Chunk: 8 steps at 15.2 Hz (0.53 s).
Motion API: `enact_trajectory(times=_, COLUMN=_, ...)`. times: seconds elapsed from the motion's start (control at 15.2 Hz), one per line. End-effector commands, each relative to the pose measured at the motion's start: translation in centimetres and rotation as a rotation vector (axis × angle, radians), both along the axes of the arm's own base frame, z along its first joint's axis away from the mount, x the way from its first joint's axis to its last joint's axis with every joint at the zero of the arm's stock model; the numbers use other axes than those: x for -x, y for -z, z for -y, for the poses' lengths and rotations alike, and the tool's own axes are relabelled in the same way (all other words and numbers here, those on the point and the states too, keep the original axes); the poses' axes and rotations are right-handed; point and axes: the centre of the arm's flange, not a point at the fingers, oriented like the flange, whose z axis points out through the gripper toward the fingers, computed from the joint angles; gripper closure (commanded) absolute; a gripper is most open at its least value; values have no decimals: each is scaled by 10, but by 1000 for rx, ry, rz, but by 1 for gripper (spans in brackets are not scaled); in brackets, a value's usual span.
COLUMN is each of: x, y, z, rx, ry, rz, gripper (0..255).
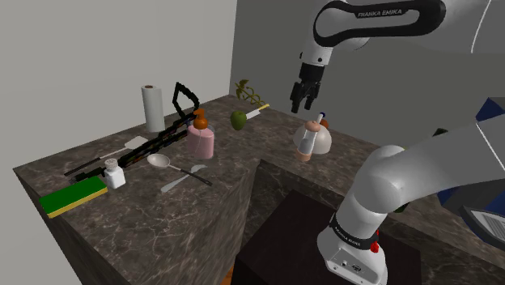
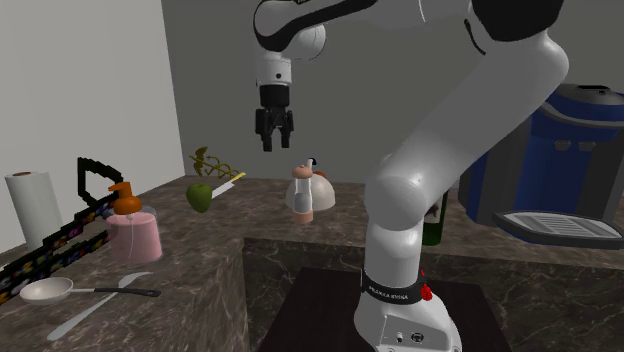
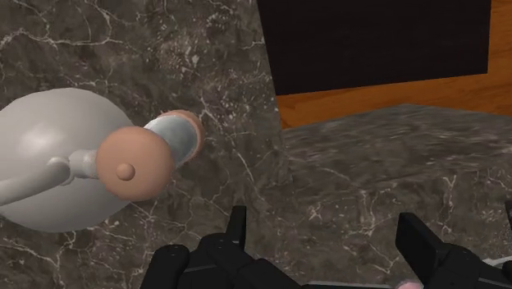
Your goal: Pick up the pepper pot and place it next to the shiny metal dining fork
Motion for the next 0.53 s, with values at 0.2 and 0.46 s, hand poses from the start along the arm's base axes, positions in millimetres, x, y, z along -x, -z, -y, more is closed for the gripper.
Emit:
enact_trajectory(times=0.2, x=-2, y=28, z=56, rx=19, ry=26, rz=-23, gripper=0)
enact_trajectory(times=0.46, x=-2, y=48, z=102, rx=34, ry=47, rz=-41, gripper=0)
